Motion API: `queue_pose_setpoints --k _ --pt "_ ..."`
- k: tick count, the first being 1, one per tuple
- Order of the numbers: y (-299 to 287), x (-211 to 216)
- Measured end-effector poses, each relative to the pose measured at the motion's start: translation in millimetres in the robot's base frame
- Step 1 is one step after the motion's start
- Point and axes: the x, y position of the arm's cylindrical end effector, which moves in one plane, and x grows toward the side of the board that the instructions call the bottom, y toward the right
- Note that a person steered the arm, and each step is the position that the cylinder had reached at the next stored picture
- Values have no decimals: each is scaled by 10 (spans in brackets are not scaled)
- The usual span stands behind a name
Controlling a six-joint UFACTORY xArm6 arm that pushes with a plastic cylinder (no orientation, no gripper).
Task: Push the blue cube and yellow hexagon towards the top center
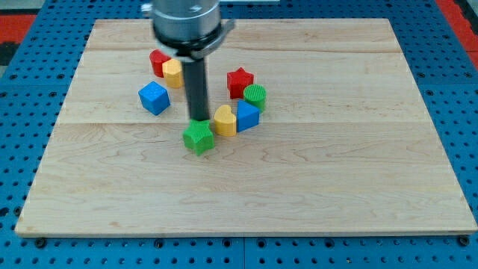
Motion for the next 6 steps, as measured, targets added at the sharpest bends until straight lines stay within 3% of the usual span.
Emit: queue_pose_setpoints --k 2,4,5,6 --pt "-909 -312" --pt "-1003 -537" --pt "-757 -839" --pt "-30 -902"
